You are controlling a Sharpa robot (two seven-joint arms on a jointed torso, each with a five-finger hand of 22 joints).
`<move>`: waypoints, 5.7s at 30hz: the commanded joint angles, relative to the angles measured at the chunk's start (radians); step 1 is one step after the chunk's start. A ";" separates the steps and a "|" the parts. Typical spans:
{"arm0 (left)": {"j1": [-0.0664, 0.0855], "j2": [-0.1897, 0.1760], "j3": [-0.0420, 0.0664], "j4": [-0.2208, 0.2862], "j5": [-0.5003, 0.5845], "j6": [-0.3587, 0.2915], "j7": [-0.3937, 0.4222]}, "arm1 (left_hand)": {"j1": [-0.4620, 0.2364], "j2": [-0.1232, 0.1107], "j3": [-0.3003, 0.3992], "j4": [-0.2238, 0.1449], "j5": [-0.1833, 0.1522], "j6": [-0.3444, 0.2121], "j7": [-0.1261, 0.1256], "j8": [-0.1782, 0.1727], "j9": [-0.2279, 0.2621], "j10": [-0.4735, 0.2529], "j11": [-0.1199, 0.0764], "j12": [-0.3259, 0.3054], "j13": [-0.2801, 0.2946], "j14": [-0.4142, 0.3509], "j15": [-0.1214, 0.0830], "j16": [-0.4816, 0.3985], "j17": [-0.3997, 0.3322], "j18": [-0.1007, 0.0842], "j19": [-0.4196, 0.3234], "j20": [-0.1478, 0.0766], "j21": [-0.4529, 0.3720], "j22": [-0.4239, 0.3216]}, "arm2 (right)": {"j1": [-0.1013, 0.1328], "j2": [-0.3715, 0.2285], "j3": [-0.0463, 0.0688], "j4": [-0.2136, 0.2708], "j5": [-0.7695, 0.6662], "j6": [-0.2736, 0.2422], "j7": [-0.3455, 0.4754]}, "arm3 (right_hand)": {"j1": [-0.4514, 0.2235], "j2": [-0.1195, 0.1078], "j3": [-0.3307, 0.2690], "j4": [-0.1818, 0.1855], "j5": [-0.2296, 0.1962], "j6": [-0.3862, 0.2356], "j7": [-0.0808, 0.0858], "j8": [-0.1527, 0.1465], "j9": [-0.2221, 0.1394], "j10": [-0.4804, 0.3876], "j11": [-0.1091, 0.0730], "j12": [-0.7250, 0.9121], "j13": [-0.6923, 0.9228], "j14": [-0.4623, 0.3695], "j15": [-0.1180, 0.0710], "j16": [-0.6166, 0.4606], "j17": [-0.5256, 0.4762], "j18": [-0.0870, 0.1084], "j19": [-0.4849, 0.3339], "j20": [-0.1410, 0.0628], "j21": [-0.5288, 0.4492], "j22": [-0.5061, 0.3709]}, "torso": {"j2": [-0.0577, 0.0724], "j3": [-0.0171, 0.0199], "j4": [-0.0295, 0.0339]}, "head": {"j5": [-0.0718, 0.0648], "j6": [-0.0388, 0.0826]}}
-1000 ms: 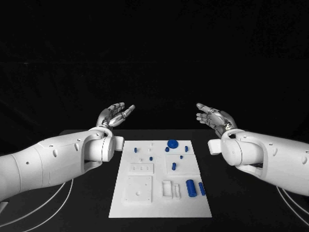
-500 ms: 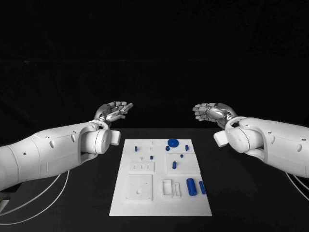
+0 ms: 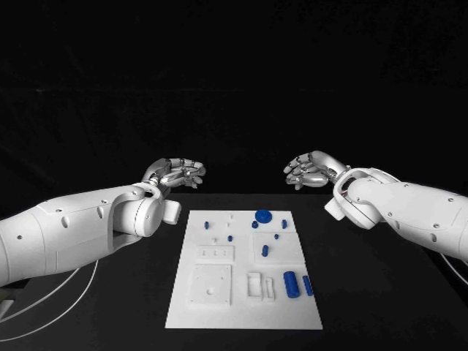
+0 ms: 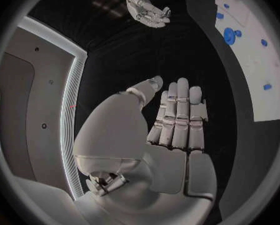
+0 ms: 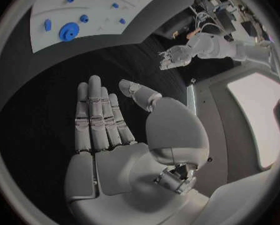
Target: Assemble the parts on the task board
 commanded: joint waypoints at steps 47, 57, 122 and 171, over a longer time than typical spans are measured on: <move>0.061 -0.120 0.025 0.232 -0.090 0.102 -0.014 | -0.227 -0.009 0.113 -0.184 -0.032 0.035 0.005 -0.092 0.000 0.037 0.017 -0.140 -0.001 -0.047 0.042 -0.119 -0.043 -0.020 -0.059 -0.012 -0.021 -0.075 | -0.034 0.122 0.004 -0.037 -0.983 0.031 -0.218 | 0.024 -0.134 0.059 0.005 -0.231 0.175 -0.040 -0.034 -0.017 0.161 -0.055 -0.089 0.036 0.200 -0.078 0.566 0.198 0.043 0.316 -0.169 0.607 0.020 | 0.183 -0.0303 0.0841 | -0.058 0.059; 0.061 -0.119 0.025 0.233 -0.090 0.105 -0.017 | -0.232 -0.010 0.112 -0.180 -0.036 0.034 0.006 -0.094 0.001 0.037 0.017 -0.144 -0.003 -0.046 0.042 -0.123 -0.043 -0.020 -0.060 -0.012 -0.021 -0.077 | -0.040 0.128 0.004 -0.051 -0.990 0.029 -0.217 | 0.025 -0.139 0.061 0.011 -0.237 0.176 -0.040 -0.036 -0.016 0.158 -0.055 -0.091 0.037 0.199 -0.077 0.572 0.192 0.043 0.316 -0.169 0.609 0.020 | 0.200 -0.0331 0.0964 | -0.071 0.070; 0.061 -0.110 0.024 0.207 -0.089 0.106 -0.027 | -0.234 -0.013 0.115 -0.177 -0.038 0.031 0.008 -0.099 0.004 0.038 0.019 -0.155 -0.006 -0.043 0.043 -0.132 -0.041 -0.018 -0.062 -0.011 -0.019 -0.082 | -0.039 0.135 0.032 0.026 -1.081 -0.141 -0.400 | 0.042 -0.080 0.161 0.006 -0.248 0.309 -0.095 0.019 0.049 0.303 -0.120 -0.021 0.185 0.180 -0.141 0.629 0.124 0.043 0.301 -0.196 0.711 0.021 | 0.237 -0.0413 0.0939 | -0.069 0.114; 0.076 -0.078 0.026 0.207 -0.089 0.105 -0.026 | -0.233 -0.014 0.115 -0.179 -0.039 0.031 0.008 -0.101 0.006 0.040 0.019 -0.158 -0.008 -0.041 0.043 -0.135 -0.040 -0.018 -0.062 -0.011 -0.017 -0.083 | -0.038 0.295 0.032 -0.142 -1.094 -0.133 -0.395 | 0.041 -0.085 0.170 0.007 -0.248 0.309 -0.095 0.014 0.054 0.296 -0.118 -0.028 0.198 0.177 -0.139 0.631 0.118 0.043 0.296 -0.196 0.714 0.020 | 0.256 -0.0614 0.1163 | -0.075 0.129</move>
